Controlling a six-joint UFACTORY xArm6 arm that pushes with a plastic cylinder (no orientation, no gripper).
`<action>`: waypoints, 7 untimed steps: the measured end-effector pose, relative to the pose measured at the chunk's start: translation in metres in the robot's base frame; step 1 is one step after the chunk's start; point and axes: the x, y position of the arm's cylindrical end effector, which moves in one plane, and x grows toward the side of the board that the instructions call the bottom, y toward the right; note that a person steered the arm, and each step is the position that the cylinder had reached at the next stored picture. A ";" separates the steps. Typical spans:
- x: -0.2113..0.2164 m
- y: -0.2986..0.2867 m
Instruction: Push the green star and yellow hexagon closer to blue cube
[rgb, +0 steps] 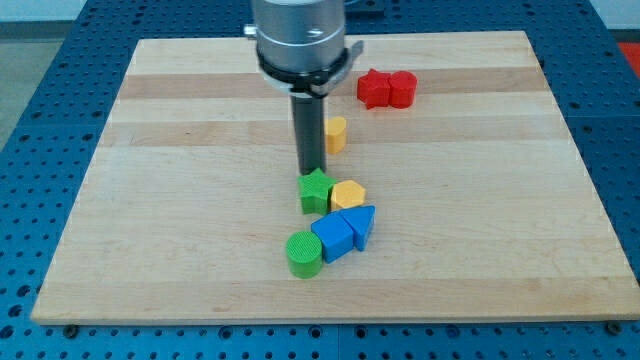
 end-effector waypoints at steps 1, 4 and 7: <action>0.005 -0.001; 0.026 -0.007; 0.021 -0.007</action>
